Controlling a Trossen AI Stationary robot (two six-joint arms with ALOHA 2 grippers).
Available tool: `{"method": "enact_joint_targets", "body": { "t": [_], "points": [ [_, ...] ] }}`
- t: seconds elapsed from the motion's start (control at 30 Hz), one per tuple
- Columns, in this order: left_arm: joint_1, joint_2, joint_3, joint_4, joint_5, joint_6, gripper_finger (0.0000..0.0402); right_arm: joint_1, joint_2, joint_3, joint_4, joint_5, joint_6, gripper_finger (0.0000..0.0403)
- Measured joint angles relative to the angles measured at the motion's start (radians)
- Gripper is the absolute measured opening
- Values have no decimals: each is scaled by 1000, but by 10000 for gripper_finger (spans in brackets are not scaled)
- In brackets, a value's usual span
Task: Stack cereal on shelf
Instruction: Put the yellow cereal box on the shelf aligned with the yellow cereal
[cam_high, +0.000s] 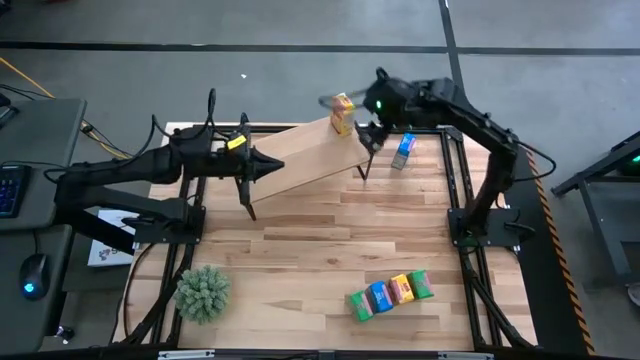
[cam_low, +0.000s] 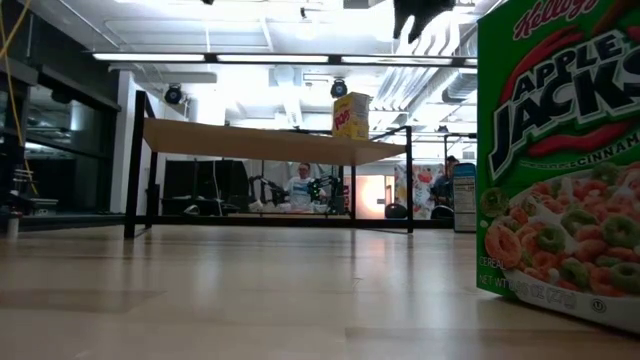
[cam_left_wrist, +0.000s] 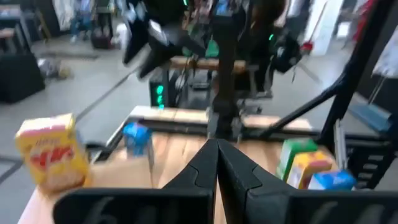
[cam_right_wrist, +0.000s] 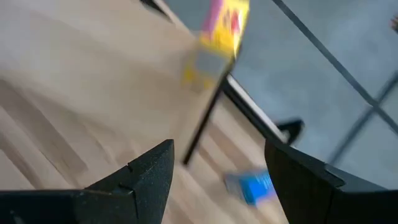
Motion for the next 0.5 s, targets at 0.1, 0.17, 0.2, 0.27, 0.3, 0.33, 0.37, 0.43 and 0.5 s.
{"method": "enact_joint_targets", "body": {
  "t": [0.1, 0.17, 0.2, 0.27, 0.3, 0.33, 0.37, 0.43, 0.5],
  "points": [
    [1, -9, -49, 95, -6, -9, 3, 72, -79, -143, 7, 20, 55, 243],
    [7, -26, -98, 166, -15, -16, 3, 125, -148, -257, 15, 21, 101, 243],
    [11, -40, -124, 196, -17, -23, 3, 152, -185, -317, 14, 26, 133, 243],
    [24, -66, -178, 272, -20, -43, 3, 209, -264, -443, 15, 29, 231, 243],
    [30, -78, -206, 308, -21, -51, 3, 240, -303, -502, 21, 29, 285, 243],
    [35, -89, -233, 336, -22, -55, 3, 273, -345, -560, 27, 26, 341, 243],
    [39, -96, -254, 357, -22, -59, 3, 307, -384, -612, 28, 21, 405, 243],
    [44, -105, -293, 386, -22, -62, 3, 381, -455, -705, 36, -2, 547, 243],
    [47, -104, -319, 395, -24, -67, 3, 455, -510, -779, 54, -51, 703, 243]
  ]
}}
